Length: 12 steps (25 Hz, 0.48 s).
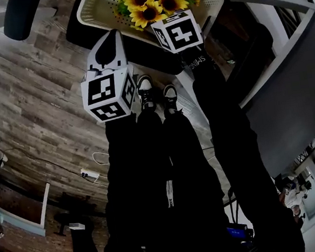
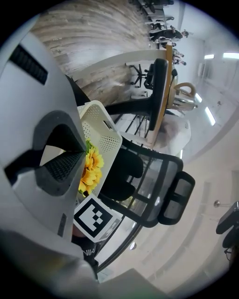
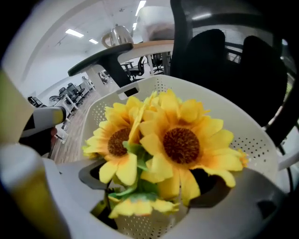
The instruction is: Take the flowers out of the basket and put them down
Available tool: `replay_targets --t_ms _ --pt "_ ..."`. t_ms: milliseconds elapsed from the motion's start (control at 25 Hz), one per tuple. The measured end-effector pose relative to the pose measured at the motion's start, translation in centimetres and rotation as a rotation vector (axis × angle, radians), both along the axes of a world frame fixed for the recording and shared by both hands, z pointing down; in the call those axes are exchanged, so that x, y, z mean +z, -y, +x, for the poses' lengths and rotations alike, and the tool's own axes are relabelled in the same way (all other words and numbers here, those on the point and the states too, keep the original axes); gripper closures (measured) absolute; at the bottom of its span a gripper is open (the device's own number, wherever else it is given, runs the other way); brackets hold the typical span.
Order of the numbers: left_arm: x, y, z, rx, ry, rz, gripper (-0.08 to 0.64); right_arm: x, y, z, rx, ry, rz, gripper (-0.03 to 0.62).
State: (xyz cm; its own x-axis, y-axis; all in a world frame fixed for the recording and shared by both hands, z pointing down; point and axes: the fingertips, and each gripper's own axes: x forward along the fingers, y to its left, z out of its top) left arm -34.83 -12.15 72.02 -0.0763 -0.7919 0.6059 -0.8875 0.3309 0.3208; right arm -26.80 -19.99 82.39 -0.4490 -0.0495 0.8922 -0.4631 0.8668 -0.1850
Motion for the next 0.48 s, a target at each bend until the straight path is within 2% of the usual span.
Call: replay_targets --t_ms 200,480 --pt "-0.3 -0.7 -0.5 -0.008 -0.002 0.007 0.56 -0.3 0.2 -0.5 -0.011 -0.021 -0.002 0.116" --pt "-0.2 -1.1 -0.8 -0.008 -0.005 0.018 0.56 0.7 1.4 -1.6 -0.079 -0.081 -0.012 0.112"
